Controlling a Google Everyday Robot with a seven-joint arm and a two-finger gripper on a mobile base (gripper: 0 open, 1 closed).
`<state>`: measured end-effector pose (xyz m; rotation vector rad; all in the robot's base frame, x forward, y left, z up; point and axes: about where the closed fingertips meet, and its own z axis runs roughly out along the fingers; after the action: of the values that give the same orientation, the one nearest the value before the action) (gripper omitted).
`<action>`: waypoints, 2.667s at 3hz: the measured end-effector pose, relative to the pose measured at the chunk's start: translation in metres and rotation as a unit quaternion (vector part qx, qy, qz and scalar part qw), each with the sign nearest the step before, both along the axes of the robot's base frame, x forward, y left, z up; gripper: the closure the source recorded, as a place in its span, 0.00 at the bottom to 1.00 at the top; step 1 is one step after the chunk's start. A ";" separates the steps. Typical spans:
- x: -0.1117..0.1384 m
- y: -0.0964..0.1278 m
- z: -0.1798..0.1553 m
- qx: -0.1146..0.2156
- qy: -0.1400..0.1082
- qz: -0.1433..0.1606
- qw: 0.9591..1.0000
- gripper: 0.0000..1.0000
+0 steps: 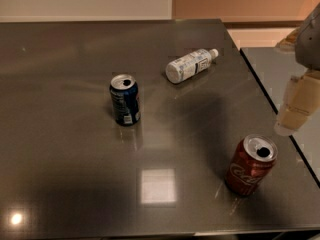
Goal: Pick coke can
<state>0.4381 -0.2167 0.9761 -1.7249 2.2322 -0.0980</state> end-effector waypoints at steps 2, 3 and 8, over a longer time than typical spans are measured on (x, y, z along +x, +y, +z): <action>-0.002 -0.002 0.004 0.003 0.000 0.008 1.000 0.00; -0.015 -0.009 0.007 0.025 0.008 0.022 0.999 0.00; -0.061 0.006 -0.045 0.175 0.060 0.100 0.978 0.00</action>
Offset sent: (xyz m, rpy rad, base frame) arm -0.0062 -0.0061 0.0027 0.0129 0.0285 0.0377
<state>0.3771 -0.2105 0.9314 -1.7770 1.9901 0.4291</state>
